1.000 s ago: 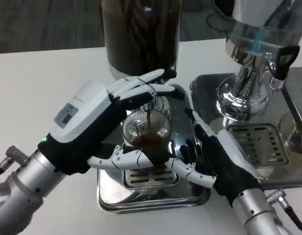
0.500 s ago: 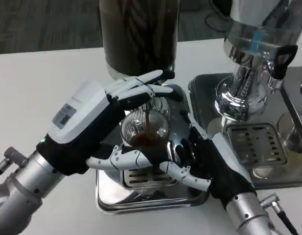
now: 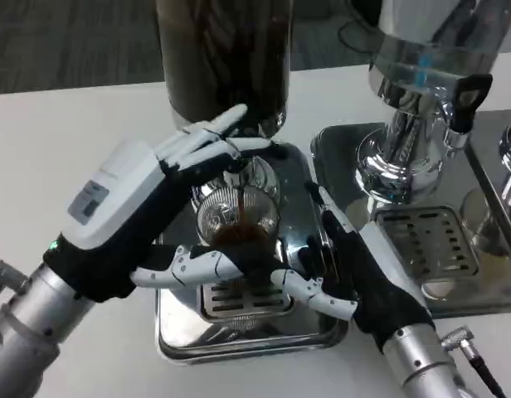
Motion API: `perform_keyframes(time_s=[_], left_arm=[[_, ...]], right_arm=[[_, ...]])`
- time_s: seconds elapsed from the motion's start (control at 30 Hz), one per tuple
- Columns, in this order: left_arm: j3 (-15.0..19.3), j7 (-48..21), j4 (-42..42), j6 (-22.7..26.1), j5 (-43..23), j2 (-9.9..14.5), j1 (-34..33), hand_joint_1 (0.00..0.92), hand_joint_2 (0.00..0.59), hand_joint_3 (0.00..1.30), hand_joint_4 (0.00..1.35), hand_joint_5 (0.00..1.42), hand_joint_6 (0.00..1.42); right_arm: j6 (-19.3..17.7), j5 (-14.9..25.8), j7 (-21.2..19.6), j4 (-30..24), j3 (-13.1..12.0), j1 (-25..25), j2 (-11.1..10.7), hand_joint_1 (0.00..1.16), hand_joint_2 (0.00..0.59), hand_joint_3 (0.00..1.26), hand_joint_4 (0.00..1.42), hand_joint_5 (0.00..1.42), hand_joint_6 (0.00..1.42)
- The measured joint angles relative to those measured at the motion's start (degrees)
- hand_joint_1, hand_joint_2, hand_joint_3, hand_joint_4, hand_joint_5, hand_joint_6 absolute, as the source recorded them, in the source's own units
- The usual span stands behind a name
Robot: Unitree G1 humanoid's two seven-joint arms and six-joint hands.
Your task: Grasp the cup under the faucet to collect the drink, then remove the cup.
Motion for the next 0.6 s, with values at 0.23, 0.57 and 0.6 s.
perform_keyframes(time_s=[0.23,0.57,0.6], left_arm=[[4.6,6.0,2.3,0.7,2.0,-1.5,2.4,0.0,0.15,0.23,0.0,0.14,0.05],[11.1,19.1,1.3,1.5,7.7,-6.0,9.8,0.0,0.184,0.28,0.01,0.15,0.01],[11.1,20.1,1.9,1.5,8.1,-6.5,11.0,0.0,0.185,0.3,0.02,0.16,0.02]], right_arm=[[-0.3,0.0,-0.4,0.1,0.0,0.0,0.1,0.49,0.18,0.0,0.0,0.0,0.08],[-0.6,-0.1,-1.4,1.8,-0.1,-1.1,0.4,0.5,0.179,0.0,0.0,0.0,0.13],[-0.7,-0.1,-1.8,2.0,-0.1,-1.1,0.7,0.5,0.178,0.0,0.0,0.0,0.12]])
